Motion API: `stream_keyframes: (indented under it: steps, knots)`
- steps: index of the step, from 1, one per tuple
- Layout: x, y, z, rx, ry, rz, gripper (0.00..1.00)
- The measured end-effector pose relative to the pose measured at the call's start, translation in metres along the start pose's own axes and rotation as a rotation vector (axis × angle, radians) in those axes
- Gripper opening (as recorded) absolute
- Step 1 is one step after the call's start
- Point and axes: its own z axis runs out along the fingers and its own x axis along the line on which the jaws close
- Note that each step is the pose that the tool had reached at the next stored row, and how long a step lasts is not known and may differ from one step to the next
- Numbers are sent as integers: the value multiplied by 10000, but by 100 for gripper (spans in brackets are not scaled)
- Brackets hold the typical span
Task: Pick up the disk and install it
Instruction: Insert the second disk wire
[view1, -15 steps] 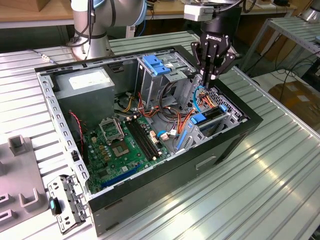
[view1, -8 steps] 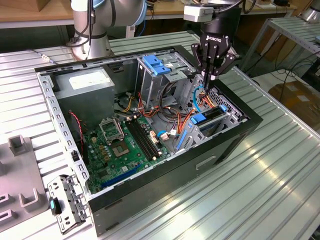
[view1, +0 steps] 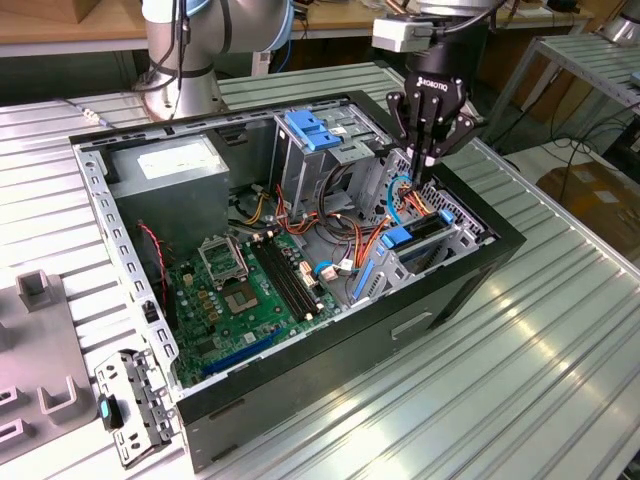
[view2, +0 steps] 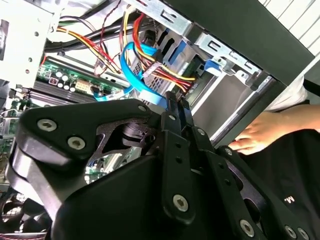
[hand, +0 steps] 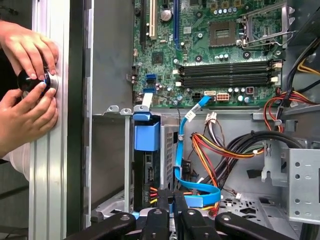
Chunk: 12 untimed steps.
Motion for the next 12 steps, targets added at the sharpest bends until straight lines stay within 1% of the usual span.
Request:
stream_keyframes:
  steps: [1,2,3,4,5,6,8,9,10,12]
  knots:
    - [26,1,13,20,-50,-8,16]
    - [41,3,22,34,-87,-13,16]
    - [65,7,37,53,-151,-25,16]
    - [79,11,46,60,-191,-33,16]
    - [101,23,62,75,-261,-51,16]
    - [113,49,75,90,-292,-63,16]
    - [122,84,86,105,-293,-71,16]
    - [130,117,97,118,-296,-78,16]
    - [135,135,103,127,-296,-82,16]
    - [151,191,120,170,-296,-95,16]
